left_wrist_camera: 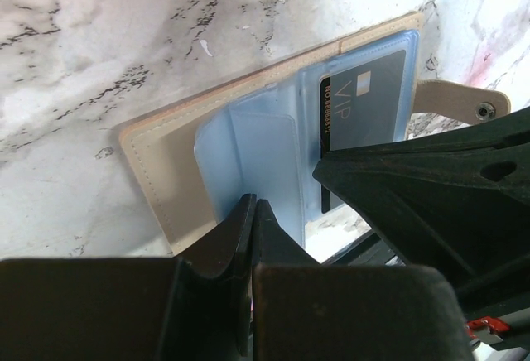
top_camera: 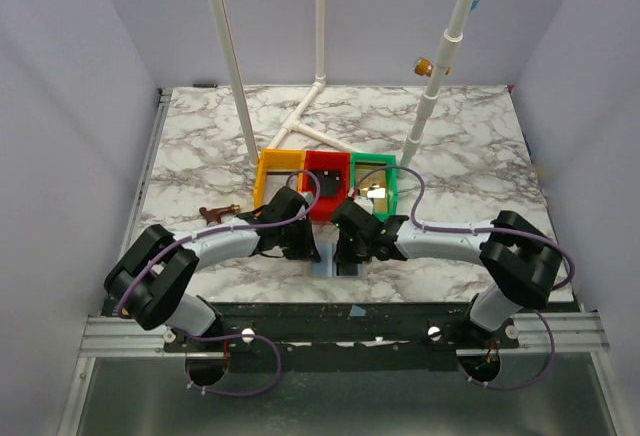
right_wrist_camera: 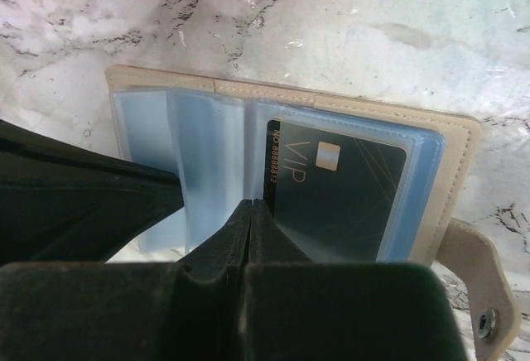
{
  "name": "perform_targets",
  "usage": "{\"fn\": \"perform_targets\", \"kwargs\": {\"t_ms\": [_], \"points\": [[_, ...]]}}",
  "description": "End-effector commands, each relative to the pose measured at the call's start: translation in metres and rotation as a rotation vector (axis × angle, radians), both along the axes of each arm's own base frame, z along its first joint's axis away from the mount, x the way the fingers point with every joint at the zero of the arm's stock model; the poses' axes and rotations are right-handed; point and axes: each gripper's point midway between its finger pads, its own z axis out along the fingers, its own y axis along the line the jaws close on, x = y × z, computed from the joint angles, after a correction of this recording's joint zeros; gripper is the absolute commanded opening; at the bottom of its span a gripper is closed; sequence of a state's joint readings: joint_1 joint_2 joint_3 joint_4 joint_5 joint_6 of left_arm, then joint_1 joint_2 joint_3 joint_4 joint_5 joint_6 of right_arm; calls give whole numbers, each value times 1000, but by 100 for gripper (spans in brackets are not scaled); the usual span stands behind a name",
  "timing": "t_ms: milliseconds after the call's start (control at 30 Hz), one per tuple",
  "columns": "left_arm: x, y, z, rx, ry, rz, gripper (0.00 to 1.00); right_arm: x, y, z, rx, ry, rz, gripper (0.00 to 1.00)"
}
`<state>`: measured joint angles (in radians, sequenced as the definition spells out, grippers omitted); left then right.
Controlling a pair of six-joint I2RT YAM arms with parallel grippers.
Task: Take the credit cards out of the card holder
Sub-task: Remove the credit card from the card holder.
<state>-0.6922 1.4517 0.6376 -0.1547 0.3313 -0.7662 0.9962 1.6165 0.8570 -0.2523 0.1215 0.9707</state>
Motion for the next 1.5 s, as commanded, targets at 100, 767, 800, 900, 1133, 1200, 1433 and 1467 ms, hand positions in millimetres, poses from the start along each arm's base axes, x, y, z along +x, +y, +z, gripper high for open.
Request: {"fn": "perform_targets", "kwargs": {"t_ms": [100,767,800,900,1133,1200,1433,1467], "points": [[3,10,3,17,-33,16,0,-2,15,3,35,1,57,1],[10,35,44,-1,-123,66,0,0,58,3,129,25,169,1],[10,35,44,0,-123,65,0,1,59,1,126,28,169,1],[10,33,45,-12,-120,59,0,0,57,-9,102,44,165,1],[11,28,48,-31,-114,47,0,-1,46,-9,69,42,129,1],[11,25,49,-41,-112,45,0,3,42,-1,67,16,112,1],[13,13,55,-85,-102,25,0,13,32,37,77,-66,60,1],[13,10,56,-87,-103,17,0,14,29,42,75,-79,50,1]]}}
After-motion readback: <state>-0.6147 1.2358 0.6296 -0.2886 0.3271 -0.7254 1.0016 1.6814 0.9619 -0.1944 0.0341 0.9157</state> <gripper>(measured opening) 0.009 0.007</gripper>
